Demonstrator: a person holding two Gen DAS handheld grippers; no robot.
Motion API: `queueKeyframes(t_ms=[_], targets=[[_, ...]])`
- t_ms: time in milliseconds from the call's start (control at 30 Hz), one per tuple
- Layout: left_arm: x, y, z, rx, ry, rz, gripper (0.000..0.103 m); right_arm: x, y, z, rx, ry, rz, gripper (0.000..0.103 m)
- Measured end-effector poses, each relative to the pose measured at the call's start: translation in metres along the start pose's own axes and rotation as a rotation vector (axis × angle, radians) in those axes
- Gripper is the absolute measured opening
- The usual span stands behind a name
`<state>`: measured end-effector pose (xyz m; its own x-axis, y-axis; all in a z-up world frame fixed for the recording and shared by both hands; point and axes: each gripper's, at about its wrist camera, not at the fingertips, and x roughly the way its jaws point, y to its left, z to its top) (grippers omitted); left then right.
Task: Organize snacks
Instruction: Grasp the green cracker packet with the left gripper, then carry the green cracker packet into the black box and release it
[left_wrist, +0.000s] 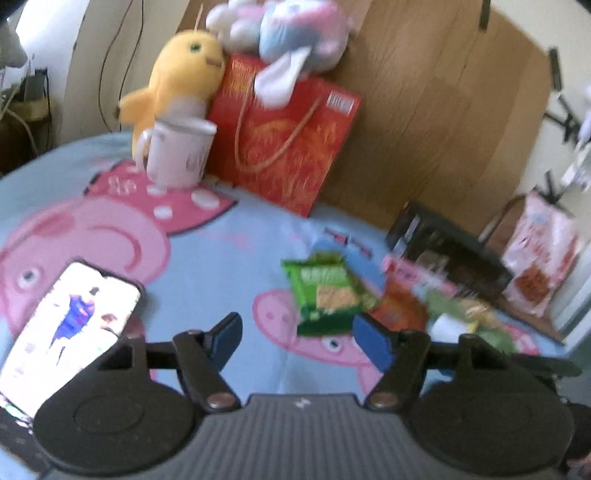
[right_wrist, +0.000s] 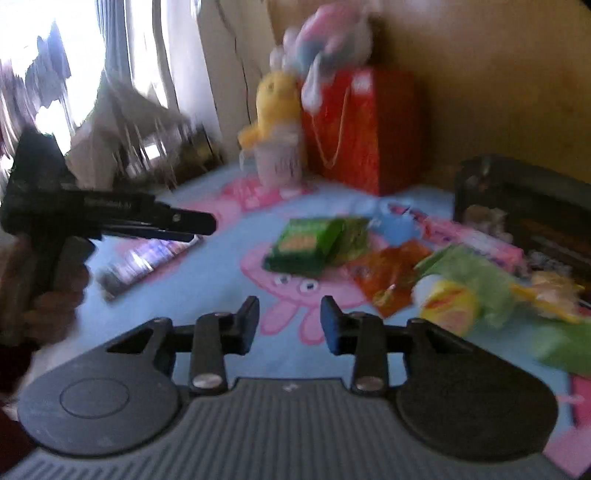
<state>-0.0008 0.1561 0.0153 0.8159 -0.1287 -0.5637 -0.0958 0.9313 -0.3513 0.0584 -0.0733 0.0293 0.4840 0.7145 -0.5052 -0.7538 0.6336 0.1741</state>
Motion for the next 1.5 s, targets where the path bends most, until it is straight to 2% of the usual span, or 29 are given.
queueKeyframes(t_ms=[67, 133, 167, 233, 333, 467, 567, 633, 667, 700, 733, 833, 1033, 1233, 1500], targets=[[0.012, 0.000, -0.004, -0.008, -0.001, 0.030, 0.069, 0.010, 0.009, 0.003, -0.075, -0.004, -0.019, 0.037], [0.022, 0.002, -0.002, -0.027, -0.014, 0.029, 0.071, 0.019, 0.013, 0.011, -0.134, 0.004, -0.045, 0.038], [0.023, 0.003, -0.002, -0.037, -0.028, 0.031, 0.073, 0.025, 0.013, 0.004, -0.144, 0.016, -0.057, 0.038], [0.028, 0.001, 0.002, -0.034, -0.058, 0.032, 0.082, 0.037, 0.009, 0.003, -0.149, 0.051, -0.075, 0.038], [0.035, -0.005, 0.006, 0.012, -0.093, 0.046, 0.092, 0.060, -0.001, -0.004, -0.165, 0.070, -0.082, 0.038], [0.045, -0.008, 0.006, 0.047, -0.076, 0.048, 0.093, 0.074, -0.003, -0.006, -0.189, 0.084, -0.069, 0.039], [0.051, -0.004, 0.008, 0.024, -0.043, 0.005, 0.084, 0.081, -0.003, -0.004, -0.195, 0.079, -0.055, 0.040], [0.057, -0.001, 0.009, 0.010, 0.004, -0.040, 0.069, 0.084, -0.004, -0.004, -0.181, 0.078, -0.038, 0.040], [0.057, -0.002, 0.009, 0.014, 0.003, -0.051, 0.063, 0.085, -0.004, -0.004, -0.175, 0.077, -0.026, 0.039], [0.059, -0.003, 0.008, 0.022, 0.015, -0.075, 0.053, 0.084, -0.003, -0.004, -0.175, 0.076, -0.016, 0.037], [0.059, -0.005, 0.008, 0.036, 0.022, -0.087, 0.052, 0.084, 0.000, -0.004, -0.180, 0.075, -0.009, 0.029], [0.057, -0.009, 0.005, 0.049, 0.018, -0.093, 0.052, 0.082, 0.005, -0.007, -0.212, 0.069, -0.033, 0.029], [0.053, -0.016, 0.001, 0.095, 0.039, -0.168, 0.046, 0.064, 0.003, -0.014, -0.191, 0.076, -0.057, 0.029], [0.038, -0.043, -0.023, 0.161, 0.122, -0.287, 0.046, 0.016, 0.004, -0.039, -0.143, 0.114, -0.078, 0.029], [0.027, -0.109, -0.059, 0.334, 0.251, -0.499, 0.047, -0.063, 0.003, -0.091, -0.017, 0.120, -0.221, 0.032]])
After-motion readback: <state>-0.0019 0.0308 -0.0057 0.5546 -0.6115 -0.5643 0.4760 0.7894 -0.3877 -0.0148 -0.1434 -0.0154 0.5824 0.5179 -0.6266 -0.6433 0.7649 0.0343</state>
